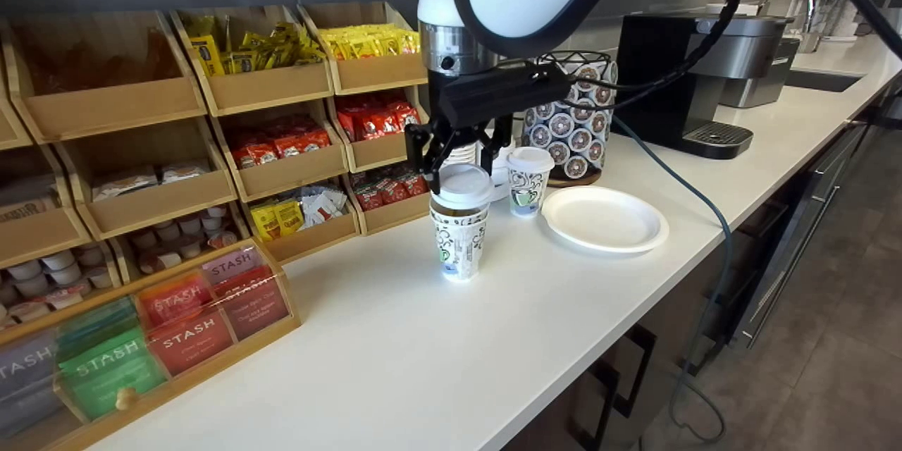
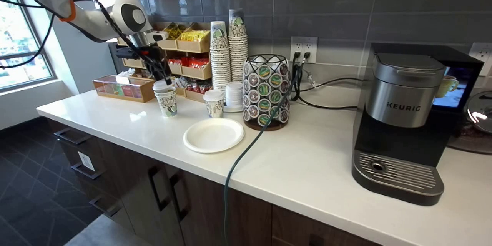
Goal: Pick up the white paper cup lid from the kitchen counter and put it on the paper cup
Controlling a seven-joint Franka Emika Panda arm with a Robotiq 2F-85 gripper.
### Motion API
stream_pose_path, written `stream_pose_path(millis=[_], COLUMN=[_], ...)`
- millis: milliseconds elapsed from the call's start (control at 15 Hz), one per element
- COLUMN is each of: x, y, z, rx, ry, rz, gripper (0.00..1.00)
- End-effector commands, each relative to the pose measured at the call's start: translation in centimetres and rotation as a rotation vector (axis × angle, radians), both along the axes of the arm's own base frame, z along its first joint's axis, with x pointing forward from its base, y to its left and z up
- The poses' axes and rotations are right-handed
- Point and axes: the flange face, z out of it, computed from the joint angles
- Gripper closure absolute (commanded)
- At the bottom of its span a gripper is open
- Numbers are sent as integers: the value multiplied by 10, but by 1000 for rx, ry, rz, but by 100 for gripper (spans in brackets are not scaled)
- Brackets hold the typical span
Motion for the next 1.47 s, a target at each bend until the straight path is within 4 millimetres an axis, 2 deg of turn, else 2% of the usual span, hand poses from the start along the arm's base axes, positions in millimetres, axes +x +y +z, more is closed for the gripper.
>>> stream_pose_path(millis=[0, 200, 467, 667, 1000, 1400], x=[11, 16, 20, 20, 20, 16], y=[2, 1, -2, -8, -16, -15], z=[-4, -6, -12, -14, -15, -19], rx=[11, 23, 40, 49, 65, 82], ry=[29, 31, 43, 48, 60, 100], rz=[-4, -5, -15, -32, -53, -62], gripper=[16, 19, 15, 13, 15, 14])
